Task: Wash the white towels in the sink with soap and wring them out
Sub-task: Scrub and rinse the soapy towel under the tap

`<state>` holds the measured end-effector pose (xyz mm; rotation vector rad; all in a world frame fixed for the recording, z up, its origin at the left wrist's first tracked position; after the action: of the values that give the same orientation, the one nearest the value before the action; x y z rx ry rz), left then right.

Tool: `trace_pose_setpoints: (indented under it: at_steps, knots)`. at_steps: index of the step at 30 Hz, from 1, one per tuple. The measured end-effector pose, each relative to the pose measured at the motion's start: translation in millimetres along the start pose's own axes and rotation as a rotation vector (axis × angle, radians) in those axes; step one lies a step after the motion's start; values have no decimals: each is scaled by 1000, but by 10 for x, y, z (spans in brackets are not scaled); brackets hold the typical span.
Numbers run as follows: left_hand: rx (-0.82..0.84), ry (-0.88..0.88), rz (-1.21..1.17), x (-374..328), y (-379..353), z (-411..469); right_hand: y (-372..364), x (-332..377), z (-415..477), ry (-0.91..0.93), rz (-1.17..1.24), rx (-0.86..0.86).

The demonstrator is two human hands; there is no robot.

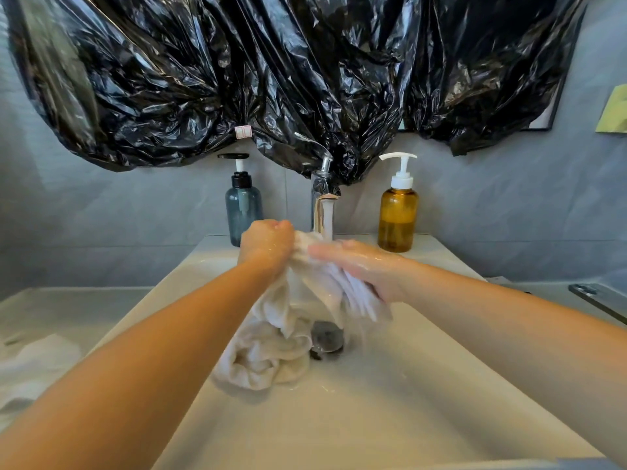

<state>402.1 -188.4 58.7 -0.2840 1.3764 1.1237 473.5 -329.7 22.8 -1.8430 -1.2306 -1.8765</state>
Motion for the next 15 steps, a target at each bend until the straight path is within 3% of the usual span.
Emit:
trace_pose_setpoints:
  at_steps: [3,5,7,11,15]
  knots:
    - [-10,-5,-44,65,29,-5,-26,-66,-36,-42,-365,148]
    - [-5,-4,-74,82,56,-6,64,-77,-79,-55,-399,163]
    - [33,-1,-117,121,63,30,238,-96,-115,-28,-258,109]
    - [244,-41,-195,96,-79,-41,502,-63,-175,103,285,-67]
    - [355,-94,-302,-85,-293,-305,254,-13,-75,-40,519,-133]
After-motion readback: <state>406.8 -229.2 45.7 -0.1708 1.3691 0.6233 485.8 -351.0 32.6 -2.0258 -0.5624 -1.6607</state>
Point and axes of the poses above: each hand's wrist, its own z-axis towards the middle knuckle, its own y-axis out of the back of the hand, x = y × z, the point moved 6 cm from there along z, towards the middle knuckle, and after that the axes turned 1 degree about -y, right-handed, at the moved point
